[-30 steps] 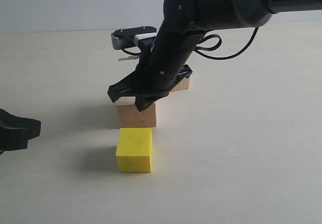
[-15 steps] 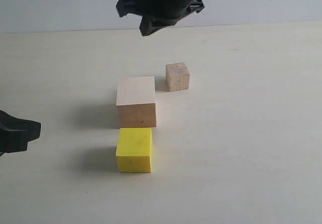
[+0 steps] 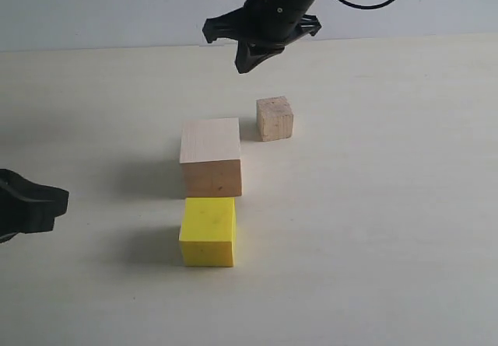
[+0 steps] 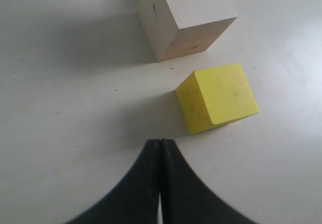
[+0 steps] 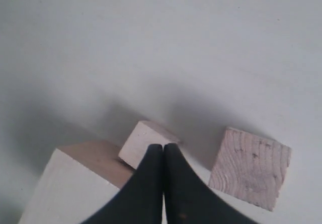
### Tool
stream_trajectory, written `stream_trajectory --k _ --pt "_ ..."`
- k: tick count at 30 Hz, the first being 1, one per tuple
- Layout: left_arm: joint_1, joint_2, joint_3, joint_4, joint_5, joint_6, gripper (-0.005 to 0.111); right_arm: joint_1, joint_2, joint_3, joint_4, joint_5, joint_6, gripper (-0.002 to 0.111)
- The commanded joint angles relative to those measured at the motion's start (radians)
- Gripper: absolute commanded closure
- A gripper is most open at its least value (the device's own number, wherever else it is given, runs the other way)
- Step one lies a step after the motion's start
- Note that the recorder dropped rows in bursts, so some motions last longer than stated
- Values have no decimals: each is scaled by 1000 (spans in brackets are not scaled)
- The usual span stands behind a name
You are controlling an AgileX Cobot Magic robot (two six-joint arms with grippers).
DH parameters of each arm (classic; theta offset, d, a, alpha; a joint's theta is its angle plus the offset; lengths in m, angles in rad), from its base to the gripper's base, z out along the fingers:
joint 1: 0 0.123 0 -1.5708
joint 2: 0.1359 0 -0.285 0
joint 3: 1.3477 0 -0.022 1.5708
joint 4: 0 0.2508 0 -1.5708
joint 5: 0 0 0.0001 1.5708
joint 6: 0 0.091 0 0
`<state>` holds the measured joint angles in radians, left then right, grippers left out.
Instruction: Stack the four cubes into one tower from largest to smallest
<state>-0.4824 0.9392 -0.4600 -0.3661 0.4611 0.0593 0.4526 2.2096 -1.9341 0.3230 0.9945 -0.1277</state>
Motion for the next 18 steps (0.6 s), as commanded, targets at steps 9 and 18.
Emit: stream_trajectory --k 9,18 --pt "-6 50 -5 -105 -132 -15 107 -141 82 -8 250 48 -204 108" --pt "-6 50 -5 -170 -142 -15 107 -151 213 -8 477 68 -322 108"
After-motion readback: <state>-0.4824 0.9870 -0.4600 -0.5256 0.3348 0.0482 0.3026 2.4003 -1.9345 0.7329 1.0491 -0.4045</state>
